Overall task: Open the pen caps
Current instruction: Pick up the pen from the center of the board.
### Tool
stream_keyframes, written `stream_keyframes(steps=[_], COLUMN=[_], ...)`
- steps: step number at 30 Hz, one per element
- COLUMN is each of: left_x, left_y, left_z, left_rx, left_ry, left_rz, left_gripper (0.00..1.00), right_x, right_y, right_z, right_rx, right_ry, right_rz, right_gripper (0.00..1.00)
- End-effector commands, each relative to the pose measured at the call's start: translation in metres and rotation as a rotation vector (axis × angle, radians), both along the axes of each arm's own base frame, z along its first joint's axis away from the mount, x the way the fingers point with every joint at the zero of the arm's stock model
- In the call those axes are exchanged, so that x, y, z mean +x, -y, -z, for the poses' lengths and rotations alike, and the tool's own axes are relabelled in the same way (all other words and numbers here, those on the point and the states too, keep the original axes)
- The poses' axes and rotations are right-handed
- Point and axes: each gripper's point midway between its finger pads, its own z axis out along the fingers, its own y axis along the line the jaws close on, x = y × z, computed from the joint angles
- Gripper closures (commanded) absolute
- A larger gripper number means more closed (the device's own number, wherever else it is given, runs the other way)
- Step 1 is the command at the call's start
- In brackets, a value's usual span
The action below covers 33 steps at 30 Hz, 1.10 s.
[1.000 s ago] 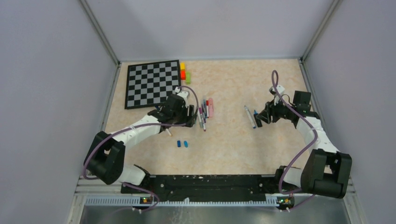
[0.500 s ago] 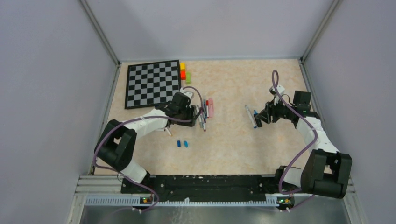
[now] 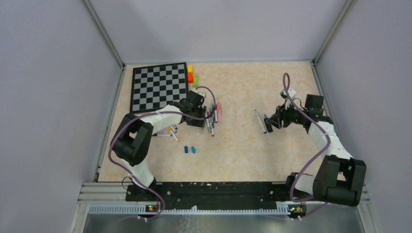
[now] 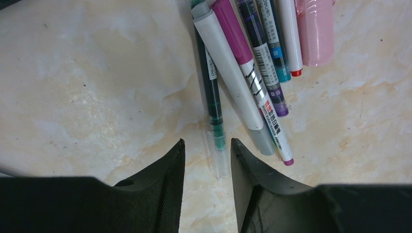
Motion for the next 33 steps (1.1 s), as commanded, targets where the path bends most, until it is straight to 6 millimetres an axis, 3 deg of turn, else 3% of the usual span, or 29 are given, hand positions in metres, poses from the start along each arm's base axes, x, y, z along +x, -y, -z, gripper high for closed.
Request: stream_keyframes(steps=[1, 14, 33], left_x=[0.004, -0.002, -0.005], left_y=[0.005, 0.011, 0.001], left_z=[-0.005, 0.006, 0.012], left_rx=[-0.012, 0.0, 0.072], left_ry=[-0.007, -0.053, -0.069], left_rz=[0.011, 0.034, 0.026], left_gripper=[0.58, 0.61, 0.58], right_x=[0.006, 0.005, 0.005], right_y=[0.001, 0.001, 0.001], right_z=[-0.016, -0.017, -0.018], right_rx=[-0.009, -0.01, -0.012], right_ry=[0.074, 0.073, 0.078], right_rz=[-0.018, -0.02, -0.022], right_gripper=[0.54, 0.54, 0.54])
